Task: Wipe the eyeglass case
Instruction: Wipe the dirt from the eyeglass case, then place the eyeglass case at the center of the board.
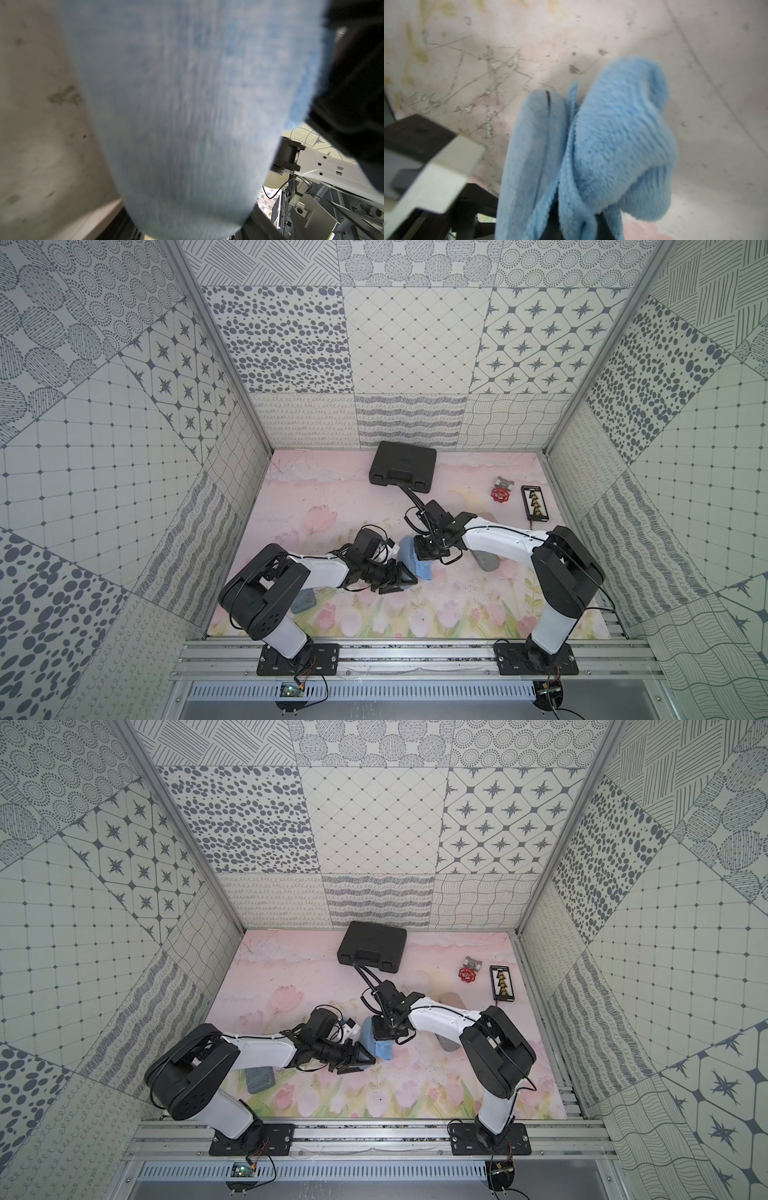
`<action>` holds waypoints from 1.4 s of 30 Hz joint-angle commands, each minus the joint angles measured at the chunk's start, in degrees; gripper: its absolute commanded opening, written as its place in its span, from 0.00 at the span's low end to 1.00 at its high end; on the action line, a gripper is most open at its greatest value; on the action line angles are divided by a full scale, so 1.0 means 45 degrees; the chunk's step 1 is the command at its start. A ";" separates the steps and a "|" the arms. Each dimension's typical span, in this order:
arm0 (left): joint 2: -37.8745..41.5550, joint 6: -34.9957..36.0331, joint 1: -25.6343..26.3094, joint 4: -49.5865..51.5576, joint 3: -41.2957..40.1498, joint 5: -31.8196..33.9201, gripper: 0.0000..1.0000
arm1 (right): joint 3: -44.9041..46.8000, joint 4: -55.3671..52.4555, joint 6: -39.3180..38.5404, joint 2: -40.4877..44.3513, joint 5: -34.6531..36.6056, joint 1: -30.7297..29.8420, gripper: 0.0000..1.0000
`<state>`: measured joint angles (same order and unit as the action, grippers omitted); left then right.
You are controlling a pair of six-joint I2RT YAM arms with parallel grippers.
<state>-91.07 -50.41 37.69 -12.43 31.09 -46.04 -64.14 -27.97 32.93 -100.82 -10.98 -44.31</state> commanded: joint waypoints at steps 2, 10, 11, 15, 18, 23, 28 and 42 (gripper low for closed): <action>-0.0145 0.0196 -0.0024 -0.0527 0.0227 0.0092 0.21 | 0.0987 0.2813 0.0451 0.0948 -0.3768 -0.0710 0.00; 0.1047 0.0686 -0.0770 0.0523 0.0219 0.0414 0.21 | 0.4071 0.3710 0.1337 0.3056 -0.6205 -0.1539 0.00; 0.1237 0.0752 -0.0867 0.0683 0.0215 0.0492 0.21 | 0.4399 0.3581 0.1359 0.3349 -0.6292 -0.1524 0.00; 0.1725 0.1309 -0.0994 0.2010 0.0559 0.1285 0.21 | 0.4771 0.2233 0.0790 0.4475 -0.6379 -0.1398 0.00; 0.1930 0.1560 -0.0975 0.2942 0.0735 0.2374 0.23 | 0.4631 0.0574 -0.0007 0.5393 -0.6088 -0.0457 0.00; 0.2073 0.1497 -0.0362 0.4147 0.1043 0.4158 0.24 | 0.4119 -0.2726 -0.0798 0.6270 -0.4491 0.3289 0.00; 0.1208 0.1140 0.1396 0.5301 0.2230 0.6305 0.27 | 0.3289 -0.4276 -0.1262 0.7546 -0.1429 0.4893 0.00; -0.3758 -0.1235 0.4554 0.5893 0.7708 0.6987 0.43 | 0.3996 -0.3679 -0.0325 0.9650 -0.0288 0.7199 0.00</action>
<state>-103.26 -52.12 55.46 11.05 59.00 -19.90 -47.33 -45.67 30.52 -59.53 -14.13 -13.45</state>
